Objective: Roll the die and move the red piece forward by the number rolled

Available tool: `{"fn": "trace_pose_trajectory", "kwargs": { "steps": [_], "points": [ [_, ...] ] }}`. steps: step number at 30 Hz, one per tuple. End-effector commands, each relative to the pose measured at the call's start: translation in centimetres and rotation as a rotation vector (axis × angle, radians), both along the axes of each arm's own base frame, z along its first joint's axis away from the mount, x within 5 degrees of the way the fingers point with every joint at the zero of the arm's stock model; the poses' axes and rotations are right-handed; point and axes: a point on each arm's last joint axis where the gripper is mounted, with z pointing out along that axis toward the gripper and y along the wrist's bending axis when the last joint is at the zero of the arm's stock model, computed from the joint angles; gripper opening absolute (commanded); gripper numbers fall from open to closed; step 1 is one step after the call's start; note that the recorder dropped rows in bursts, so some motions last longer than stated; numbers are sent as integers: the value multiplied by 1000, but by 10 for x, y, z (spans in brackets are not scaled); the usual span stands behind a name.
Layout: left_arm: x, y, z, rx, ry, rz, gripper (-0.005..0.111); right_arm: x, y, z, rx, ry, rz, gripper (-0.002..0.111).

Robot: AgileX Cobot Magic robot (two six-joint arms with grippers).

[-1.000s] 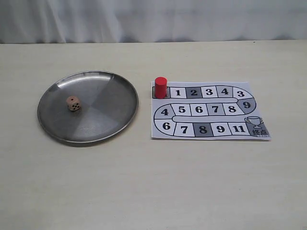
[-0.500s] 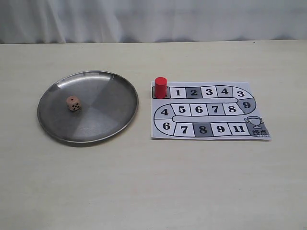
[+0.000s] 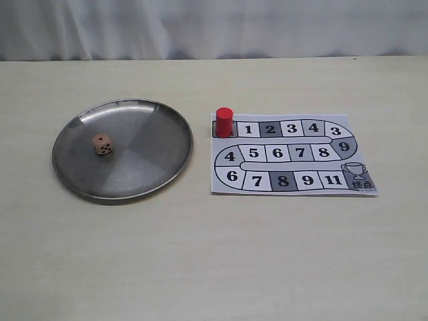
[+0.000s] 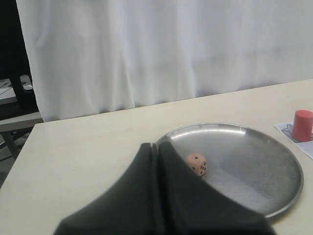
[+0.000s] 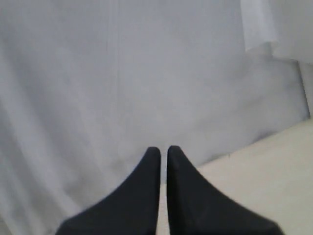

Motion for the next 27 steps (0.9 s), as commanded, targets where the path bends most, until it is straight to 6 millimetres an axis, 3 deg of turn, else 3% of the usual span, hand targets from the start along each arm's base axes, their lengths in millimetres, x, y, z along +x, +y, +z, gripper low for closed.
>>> {"fn": "trace_pose_trajectory", "kwargs": {
  "steps": [1,4,7,18,21,27],
  "points": [
    [0,-1,0,-3,-9,-10,0,-8,-4,26,-72,-201,-74,4],
    [0,-1,0,-3,-9,-10,0,-10,1,40,-133,-164,-33,4],
    [0,-1,0,-3,-9,-10,0,6,2,36,-145,-34,-10,4],
    [0,-1,0,-3,-9,-10,0,108,4,4,-151,653,105,4],
    [0,-1,0,-3,-9,-10,0,139,28,-12,-205,781,237,4],
    [0,-1,0,-3,-9,-10,0,195,112,-31,-360,855,517,6]
  ]
}}
